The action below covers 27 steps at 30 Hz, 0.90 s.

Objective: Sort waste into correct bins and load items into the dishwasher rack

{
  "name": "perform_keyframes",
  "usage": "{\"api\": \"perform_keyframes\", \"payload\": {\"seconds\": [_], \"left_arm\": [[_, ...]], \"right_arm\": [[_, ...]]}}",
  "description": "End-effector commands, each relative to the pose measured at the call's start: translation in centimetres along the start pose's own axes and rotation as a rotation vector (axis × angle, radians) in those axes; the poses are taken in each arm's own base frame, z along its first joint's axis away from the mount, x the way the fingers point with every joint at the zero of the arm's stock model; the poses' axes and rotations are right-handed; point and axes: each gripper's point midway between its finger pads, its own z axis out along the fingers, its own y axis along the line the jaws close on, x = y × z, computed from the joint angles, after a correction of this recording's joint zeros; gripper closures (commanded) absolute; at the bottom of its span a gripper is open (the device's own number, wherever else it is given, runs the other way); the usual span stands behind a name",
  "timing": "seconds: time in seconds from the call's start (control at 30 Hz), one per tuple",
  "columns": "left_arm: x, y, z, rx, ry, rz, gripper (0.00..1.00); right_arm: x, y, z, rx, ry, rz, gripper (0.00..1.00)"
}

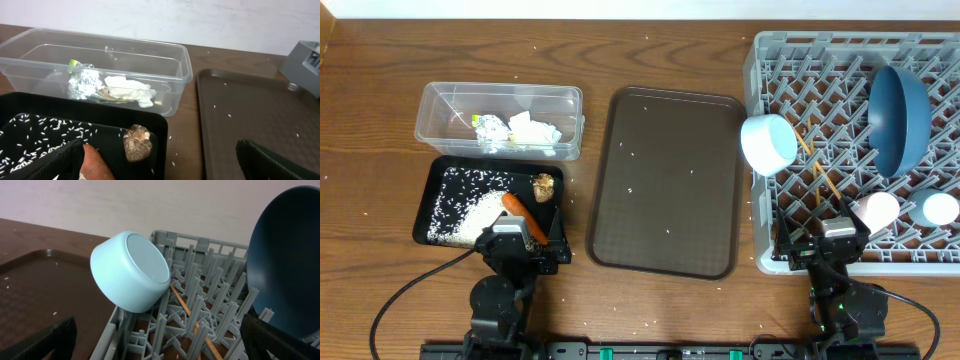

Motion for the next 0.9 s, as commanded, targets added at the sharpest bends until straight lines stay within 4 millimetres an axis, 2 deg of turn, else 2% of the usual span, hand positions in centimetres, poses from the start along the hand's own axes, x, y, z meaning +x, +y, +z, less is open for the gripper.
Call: {"api": "perform_keyframes", "payload": {"seconds": [0.0, 0.5, 0.63, 0.77, 0.87], "left_arm": [[1.2, 0.0, 0.3, 0.005, 0.025, 0.019, 0.02], [1.2, 0.0, 0.3, 0.005, 0.023, 0.019, 0.02], [0.1, 2.4, 0.1, -0.14, -0.027, 0.054, 0.02], [0.3, 2.5, 0.3, -0.143, -0.03, 0.053, 0.02], [-0.8, 2.3, 0.8, -0.131, -0.119, 0.041, 0.02]], "right_arm": [[0.2, -0.5, 0.0, 0.018, 0.006, -0.009, 0.01], [0.2, -0.5, 0.0, 0.018, 0.006, -0.009, 0.01], [0.2, -0.5, 0.0, 0.018, 0.006, -0.009, 0.01], [0.2, -0.5, 0.0, 0.018, 0.006, -0.009, 0.01], [0.2, -0.5, 0.0, 0.018, 0.006, -0.009, 0.01]]}}
